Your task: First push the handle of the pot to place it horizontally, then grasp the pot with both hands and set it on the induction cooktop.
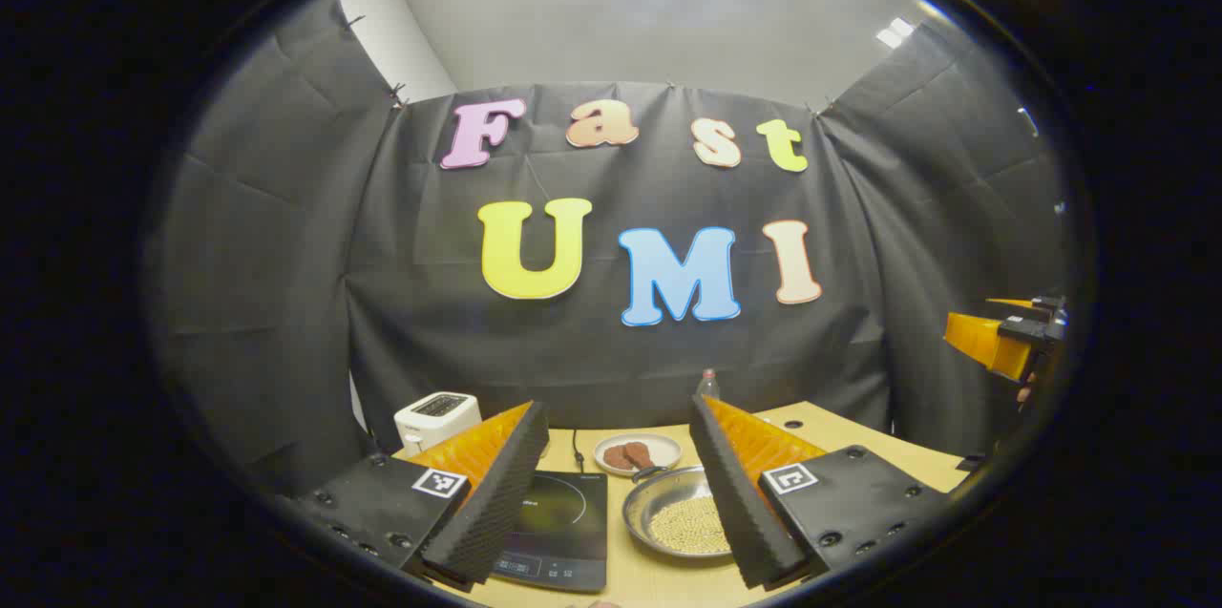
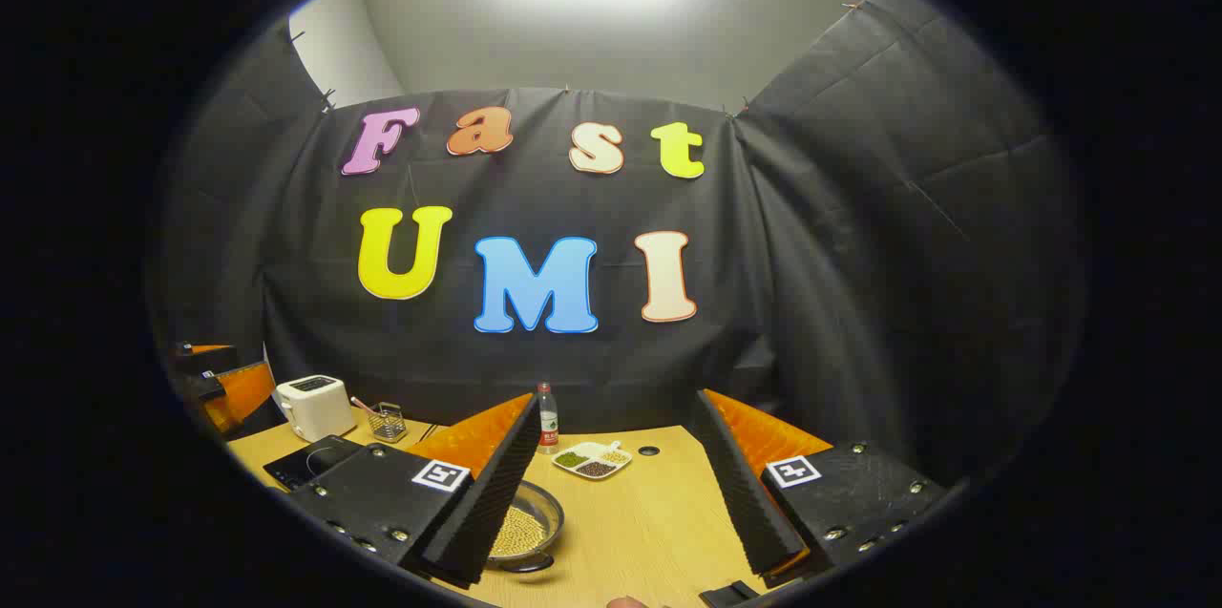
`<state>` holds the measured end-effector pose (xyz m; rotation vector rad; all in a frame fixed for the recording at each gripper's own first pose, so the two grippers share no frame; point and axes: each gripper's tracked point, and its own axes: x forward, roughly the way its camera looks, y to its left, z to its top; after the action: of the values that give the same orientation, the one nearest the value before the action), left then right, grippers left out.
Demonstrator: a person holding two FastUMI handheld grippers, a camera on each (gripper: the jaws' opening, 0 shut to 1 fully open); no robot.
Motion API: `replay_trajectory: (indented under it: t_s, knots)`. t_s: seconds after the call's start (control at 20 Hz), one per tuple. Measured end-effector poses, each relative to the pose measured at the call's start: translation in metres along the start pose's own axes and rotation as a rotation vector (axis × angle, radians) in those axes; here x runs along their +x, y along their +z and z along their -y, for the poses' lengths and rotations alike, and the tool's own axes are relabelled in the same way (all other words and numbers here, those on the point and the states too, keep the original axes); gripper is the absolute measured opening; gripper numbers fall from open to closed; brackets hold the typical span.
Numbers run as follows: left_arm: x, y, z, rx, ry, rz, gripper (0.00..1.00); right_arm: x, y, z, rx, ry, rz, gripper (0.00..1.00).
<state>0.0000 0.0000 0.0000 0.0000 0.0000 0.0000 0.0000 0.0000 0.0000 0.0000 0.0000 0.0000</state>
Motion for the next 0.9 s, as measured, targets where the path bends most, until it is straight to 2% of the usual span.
replay_trajectory:
  t_s: [0.05, 0.9]
  knots:
    - [-0.001, 0.001, -0.001, 0.001, 0.003, 0.0, 0.99, 0.0, -0.001, 0.0, 0.0, 0.005, -0.001, 0.97]
    - [-0.005, 0.001, -0.011, 0.012, 0.04, 0.002, 0.99, 0.007, -0.006, -0.016, -0.006, 0.078, -0.021, 0.97]
